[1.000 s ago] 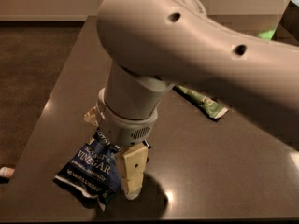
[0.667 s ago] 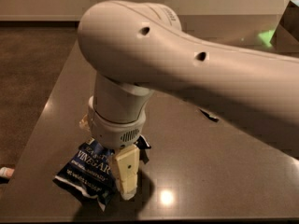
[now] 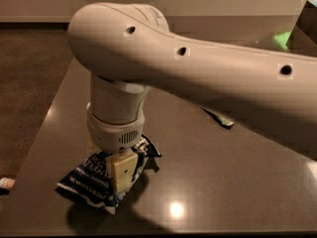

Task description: Pick blue chip bag

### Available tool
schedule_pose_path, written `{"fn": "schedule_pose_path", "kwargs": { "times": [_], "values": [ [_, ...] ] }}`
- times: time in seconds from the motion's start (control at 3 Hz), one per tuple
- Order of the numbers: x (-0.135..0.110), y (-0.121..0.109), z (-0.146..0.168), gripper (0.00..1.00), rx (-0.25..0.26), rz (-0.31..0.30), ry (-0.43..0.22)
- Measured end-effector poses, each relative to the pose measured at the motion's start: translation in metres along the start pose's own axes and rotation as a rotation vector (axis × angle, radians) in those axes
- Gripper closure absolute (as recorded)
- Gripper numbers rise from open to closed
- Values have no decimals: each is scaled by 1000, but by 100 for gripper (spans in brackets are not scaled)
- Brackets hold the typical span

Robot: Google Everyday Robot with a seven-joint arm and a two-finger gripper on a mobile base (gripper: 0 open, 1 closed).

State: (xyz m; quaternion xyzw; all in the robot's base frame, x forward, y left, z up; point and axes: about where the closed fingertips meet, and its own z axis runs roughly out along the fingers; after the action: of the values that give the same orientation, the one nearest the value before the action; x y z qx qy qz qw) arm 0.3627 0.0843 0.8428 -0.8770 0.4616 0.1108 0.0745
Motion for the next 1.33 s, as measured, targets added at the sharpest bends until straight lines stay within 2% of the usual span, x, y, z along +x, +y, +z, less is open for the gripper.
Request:
{"fn": "schedule_pose_path", "kwargs": {
  "times": [0.33, 0.67, 1.0, 1.33],
  "values": [
    [5, -7, -21, 64, 11, 33, -22],
    [11, -20, -61, 87, 60, 59, -48],
    [19, -33, -107, 100, 120, 79, -63],
    [29, -42, -143, 100, 173, 101, -76]
  ]
}}
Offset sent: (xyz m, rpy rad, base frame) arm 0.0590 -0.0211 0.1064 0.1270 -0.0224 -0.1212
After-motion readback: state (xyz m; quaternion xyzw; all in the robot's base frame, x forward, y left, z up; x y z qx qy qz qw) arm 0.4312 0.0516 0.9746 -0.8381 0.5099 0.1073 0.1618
